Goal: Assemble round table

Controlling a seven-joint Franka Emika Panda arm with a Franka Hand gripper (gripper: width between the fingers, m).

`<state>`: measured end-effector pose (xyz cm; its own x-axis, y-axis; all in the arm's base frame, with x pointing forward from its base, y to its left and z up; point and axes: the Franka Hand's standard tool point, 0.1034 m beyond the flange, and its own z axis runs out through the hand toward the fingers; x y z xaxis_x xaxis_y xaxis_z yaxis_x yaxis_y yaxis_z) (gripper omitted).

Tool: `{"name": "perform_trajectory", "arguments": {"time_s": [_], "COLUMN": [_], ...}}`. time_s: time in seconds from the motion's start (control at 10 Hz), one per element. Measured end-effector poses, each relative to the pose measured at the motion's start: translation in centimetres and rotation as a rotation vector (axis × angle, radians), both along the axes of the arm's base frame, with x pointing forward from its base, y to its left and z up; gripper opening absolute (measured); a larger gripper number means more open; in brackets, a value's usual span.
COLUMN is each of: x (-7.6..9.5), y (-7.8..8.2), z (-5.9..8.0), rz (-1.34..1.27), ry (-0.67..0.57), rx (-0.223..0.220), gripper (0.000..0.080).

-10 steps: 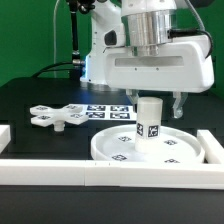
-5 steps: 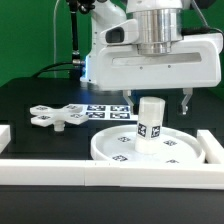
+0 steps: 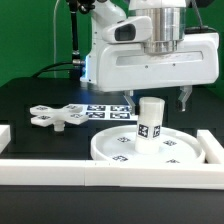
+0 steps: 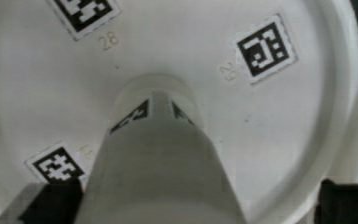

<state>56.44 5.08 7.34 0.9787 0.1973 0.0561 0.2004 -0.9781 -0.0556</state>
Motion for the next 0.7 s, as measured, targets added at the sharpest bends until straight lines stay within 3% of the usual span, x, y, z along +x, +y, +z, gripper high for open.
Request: {"name": "perform_trajectory", "arguments": {"time_s": [0.5,0.7], "x": [0.53,0.67], "y": [0.42,0.64], "z": [-0.01,0.13], "rz": [0.613,0.741], "ry": [-0.045,-0.044], "rx": [-0.086,-0.110], "gripper": [0.0649,0.0649]}}
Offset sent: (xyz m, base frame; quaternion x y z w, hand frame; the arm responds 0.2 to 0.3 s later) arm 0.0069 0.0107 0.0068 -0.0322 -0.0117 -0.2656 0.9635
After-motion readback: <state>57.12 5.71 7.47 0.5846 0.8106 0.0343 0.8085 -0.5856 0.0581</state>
